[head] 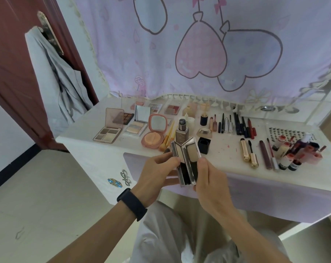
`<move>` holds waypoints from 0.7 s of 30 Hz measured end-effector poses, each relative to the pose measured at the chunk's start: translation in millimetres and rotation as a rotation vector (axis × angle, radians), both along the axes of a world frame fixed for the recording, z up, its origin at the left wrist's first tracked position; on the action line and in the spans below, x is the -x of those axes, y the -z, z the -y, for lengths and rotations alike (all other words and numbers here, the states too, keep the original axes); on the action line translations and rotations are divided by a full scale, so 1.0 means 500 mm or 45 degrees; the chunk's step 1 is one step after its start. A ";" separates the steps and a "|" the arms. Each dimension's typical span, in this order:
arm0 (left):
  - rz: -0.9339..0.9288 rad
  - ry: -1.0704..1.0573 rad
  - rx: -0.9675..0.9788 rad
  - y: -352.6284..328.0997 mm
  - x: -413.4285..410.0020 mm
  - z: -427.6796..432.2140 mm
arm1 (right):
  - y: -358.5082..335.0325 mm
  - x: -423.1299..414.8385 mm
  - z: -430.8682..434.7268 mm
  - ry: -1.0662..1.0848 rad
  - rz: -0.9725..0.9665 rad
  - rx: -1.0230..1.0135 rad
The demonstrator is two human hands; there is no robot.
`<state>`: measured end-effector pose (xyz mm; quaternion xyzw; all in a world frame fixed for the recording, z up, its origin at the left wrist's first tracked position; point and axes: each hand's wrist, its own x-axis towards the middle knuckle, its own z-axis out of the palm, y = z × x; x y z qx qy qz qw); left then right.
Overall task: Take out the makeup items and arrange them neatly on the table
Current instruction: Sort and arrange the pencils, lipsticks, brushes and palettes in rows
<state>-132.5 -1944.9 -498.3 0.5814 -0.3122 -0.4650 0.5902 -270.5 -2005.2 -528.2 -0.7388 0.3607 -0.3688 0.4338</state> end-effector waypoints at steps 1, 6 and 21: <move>-0.018 0.001 0.010 -0.002 -0.002 -0.003 | -0.002 0.003 0.003 0.001 0.012 -0.001; -0.261 0.071 0.031 0.004 -0.025 -0.016 | -0.005 0.010 0.019 -0.144 0.030 -0.217; 0.812 0.297 -0.278 -0.020 -0.137 -0.103 | 0.020 -0.073 0.005 -0.263 0.185 -0.880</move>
